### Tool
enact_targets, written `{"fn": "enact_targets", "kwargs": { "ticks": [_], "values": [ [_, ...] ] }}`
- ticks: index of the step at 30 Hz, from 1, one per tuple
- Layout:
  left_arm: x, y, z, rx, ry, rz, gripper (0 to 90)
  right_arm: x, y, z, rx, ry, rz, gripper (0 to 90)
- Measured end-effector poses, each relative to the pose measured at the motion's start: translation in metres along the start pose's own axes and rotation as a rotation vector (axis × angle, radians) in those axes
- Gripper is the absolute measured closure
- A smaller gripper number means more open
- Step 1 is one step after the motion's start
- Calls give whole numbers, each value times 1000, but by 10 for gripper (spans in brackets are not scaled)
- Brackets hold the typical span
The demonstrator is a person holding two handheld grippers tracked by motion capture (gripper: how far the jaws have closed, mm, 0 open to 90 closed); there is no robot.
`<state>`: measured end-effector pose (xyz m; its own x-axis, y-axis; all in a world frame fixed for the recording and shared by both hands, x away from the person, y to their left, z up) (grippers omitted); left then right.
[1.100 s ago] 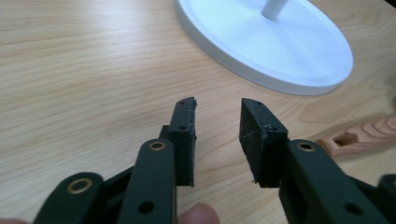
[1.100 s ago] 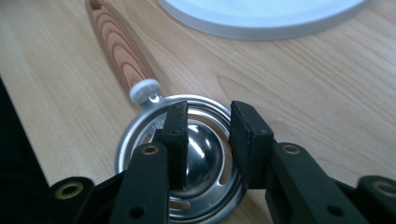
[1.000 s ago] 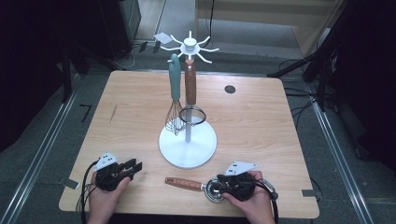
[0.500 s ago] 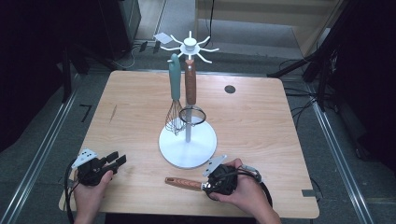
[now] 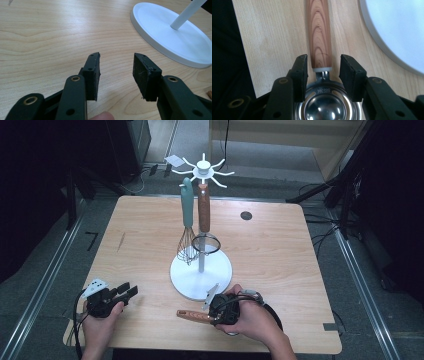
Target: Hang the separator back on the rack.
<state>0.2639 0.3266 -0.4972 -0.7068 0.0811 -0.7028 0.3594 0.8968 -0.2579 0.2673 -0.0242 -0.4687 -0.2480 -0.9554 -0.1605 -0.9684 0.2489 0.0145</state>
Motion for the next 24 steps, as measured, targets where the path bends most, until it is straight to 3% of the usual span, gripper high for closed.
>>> {"fn": "enact_targets", "kwargs": {
  "ticks": [8,9,10,11,12,17,18,19,20,21,24],
  "values": [
    [0,0,1,-8,5,5,584,-13,1,10,30,48,-75,634],
    [0,0,1,-8,6,5,584,-14,3,10,29,69,-44,636],
    [0,0,1,-7,5,5,585,-16,0,12,41,63,-86,644],
    [0,0,1,-7,5,3,585,-16,0,12,41,63,-86,644],
    [0,0,1,-7,5,2,585,-15,2,11,37,92,-54,649],
    [0,0,1,-6,9,5,587,-20,5,14,35,105,-60,677],
    [0,0,1,-6,11,6,587,-20,6,14,35,114,-40,682],
    [0,0,1,-5,11,4,585,-21,3,15,39,98,-73,685],
    [0,0,1,-4,11,4,585,-23,2,15,44,92,-71,691],
    [0,0,1,-5,12,3,583,-23,6,14,44,131,-22,694],
    [0,0,2,2,12,0,564,-24,11,13,70,141,-11,701]
  ]
}}
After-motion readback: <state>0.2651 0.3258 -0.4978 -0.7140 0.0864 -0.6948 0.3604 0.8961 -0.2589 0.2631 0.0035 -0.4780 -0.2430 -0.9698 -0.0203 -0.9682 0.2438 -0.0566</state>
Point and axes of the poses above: each handheld gripper's, and its own axes: z roughly forward along the jaws, x roughly out of its underside, y roughly to its left, the point moved 2 cm from there along z, roughly forward along the jaws, and after that the axes turned 10 degrees about y, right-handed, at the moved point
